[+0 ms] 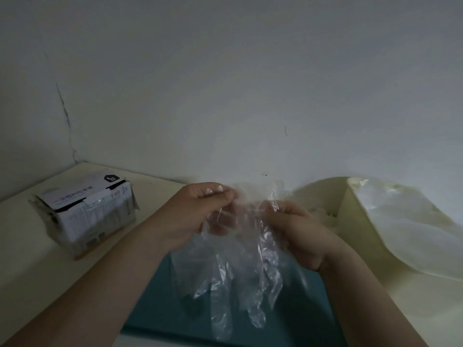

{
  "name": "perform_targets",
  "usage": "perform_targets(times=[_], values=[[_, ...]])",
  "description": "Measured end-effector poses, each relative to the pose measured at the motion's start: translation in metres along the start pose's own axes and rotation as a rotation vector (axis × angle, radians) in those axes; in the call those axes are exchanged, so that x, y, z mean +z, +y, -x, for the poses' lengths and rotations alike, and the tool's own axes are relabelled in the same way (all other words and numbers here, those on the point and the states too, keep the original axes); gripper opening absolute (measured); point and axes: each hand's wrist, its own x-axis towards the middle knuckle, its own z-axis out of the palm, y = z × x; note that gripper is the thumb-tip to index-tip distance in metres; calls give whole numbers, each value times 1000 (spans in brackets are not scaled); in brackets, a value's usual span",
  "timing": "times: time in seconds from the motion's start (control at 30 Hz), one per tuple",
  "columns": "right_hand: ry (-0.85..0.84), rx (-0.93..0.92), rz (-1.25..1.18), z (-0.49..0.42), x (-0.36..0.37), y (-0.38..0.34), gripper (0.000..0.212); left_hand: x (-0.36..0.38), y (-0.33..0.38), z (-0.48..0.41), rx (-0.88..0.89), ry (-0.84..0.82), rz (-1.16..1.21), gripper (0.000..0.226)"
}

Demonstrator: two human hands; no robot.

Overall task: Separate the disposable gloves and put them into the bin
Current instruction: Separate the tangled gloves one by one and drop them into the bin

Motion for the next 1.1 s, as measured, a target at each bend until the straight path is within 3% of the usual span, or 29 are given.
perform_targets(times=[0.13,0.17,0.23,0.33,0.47,0.6,0.8,0.93,1.1], values=[[-125,143,-92,1,-4,-7,80,1,-4,-3,-29,5,-10,17],[-165,119,-73,1,-3,-7,87,3,-6,-4,-27,15,-11,16],[-178,31,-10,4,4,-7,75,6,-12,-6,2,31,-56,14],[-9,-43,32,5,14,-4,43,10,-18,-7,13,27,-78,16],[229,-14,2,-1,14,-3,35,5,-17,-2,-66,-12,-55,22],[392,-37,-67,0,10,-17,32,2,-16,7,-101,-9,-104,9],[457,-103,-18,17,-1,-63,29,14,-15,20,-118,-63,-123,5],[508,-164,-23,46,-28,-106,28,24,-15,25,-139,-56,-298,6],[413,-168,69,85,-71,-136,32,70,16,15,33,71,-158,24]])
